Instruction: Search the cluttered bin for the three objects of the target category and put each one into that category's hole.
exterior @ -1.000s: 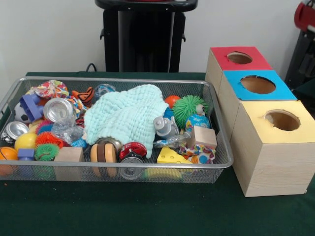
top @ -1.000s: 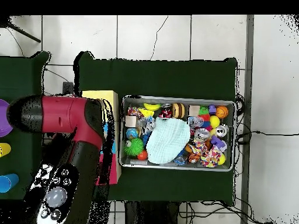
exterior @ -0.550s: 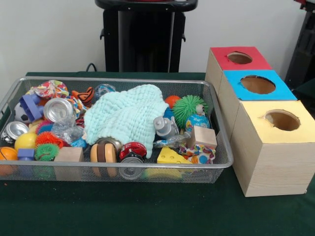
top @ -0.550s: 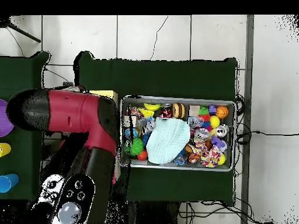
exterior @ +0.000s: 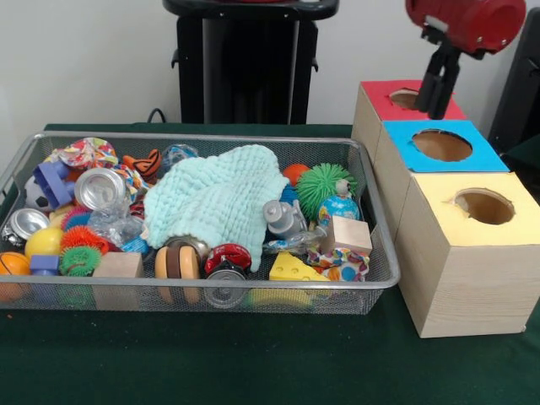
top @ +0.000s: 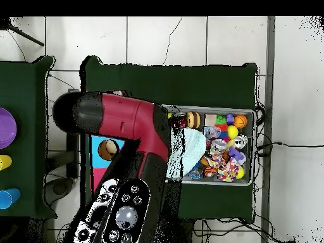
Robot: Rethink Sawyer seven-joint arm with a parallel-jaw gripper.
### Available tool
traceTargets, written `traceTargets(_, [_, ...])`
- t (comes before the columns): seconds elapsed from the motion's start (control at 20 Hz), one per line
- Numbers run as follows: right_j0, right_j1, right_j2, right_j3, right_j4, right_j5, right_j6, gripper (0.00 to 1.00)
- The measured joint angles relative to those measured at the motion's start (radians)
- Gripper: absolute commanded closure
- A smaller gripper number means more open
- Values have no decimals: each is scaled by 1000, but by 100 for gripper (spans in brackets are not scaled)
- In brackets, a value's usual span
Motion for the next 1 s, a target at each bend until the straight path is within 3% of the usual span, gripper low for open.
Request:
traceTargets(0.6, [-23, 24, 52, 7, -62, 0, 0, 100])
traceTargets(1.0, [-31, 111, 61, -20, -62, -40, 0, 100])
